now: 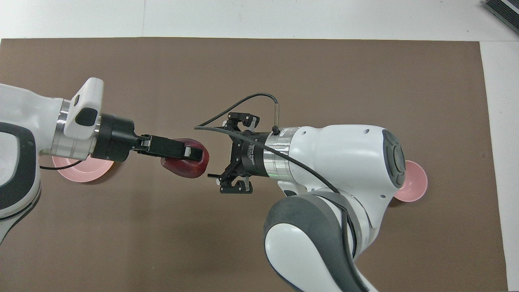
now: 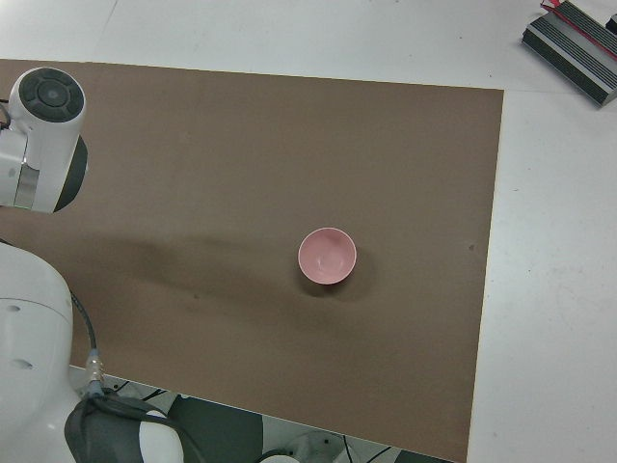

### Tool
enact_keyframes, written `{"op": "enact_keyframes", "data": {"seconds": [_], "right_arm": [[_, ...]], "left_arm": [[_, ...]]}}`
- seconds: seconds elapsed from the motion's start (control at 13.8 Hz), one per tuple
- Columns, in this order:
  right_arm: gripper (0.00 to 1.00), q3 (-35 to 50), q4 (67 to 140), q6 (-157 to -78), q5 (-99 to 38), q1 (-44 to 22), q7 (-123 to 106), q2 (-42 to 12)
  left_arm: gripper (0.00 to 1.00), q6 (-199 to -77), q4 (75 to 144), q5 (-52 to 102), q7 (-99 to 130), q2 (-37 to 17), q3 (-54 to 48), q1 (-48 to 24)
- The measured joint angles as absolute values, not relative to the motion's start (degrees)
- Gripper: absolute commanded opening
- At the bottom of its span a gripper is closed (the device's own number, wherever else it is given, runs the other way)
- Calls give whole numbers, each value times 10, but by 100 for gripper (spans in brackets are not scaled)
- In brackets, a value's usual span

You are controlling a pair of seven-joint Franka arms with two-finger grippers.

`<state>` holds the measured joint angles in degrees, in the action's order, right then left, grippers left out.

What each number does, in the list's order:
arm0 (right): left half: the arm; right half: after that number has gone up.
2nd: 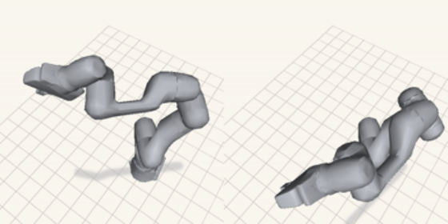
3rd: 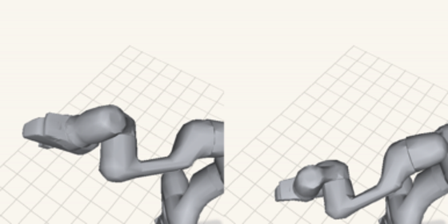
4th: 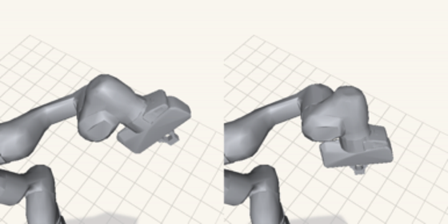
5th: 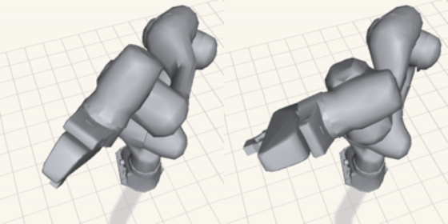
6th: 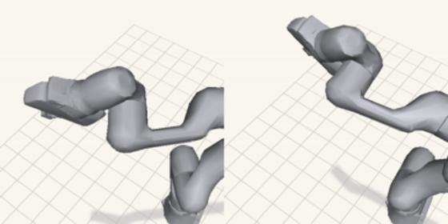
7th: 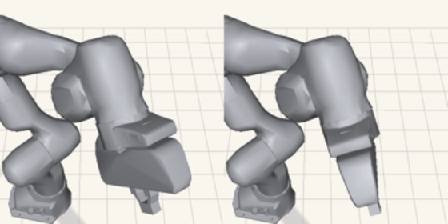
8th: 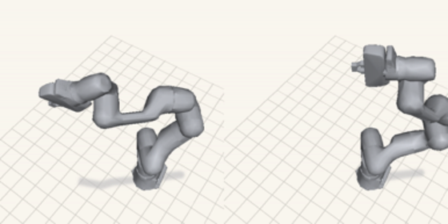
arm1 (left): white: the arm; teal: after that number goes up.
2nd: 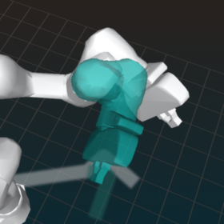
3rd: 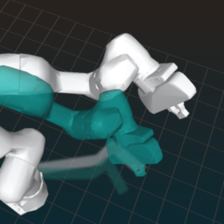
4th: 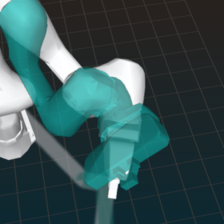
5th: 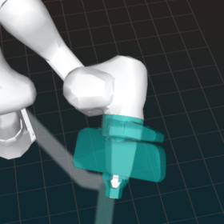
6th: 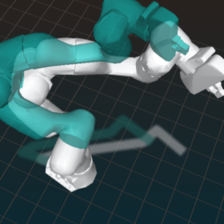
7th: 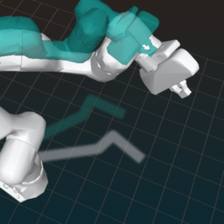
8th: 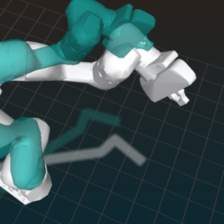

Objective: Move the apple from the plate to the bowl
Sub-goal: 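Close the right gripper on the apple held by the left gripper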

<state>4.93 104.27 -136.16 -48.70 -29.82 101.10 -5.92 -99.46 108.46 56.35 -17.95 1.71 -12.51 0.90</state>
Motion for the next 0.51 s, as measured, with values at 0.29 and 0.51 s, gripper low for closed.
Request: {"op": "enact_keyframes", "data": {"seconds": [0.29,0.51], "right_arm": [[100,49,1042,-1362,-487,-298,1011,-59],[100,48,1043,-1362,-487,-298,1011,-59]], "left_arm": [[0,-1010,1085,564,-181,17,-125,-4],[0,-1024,1085,564,-182,19,-123,-13]]}}
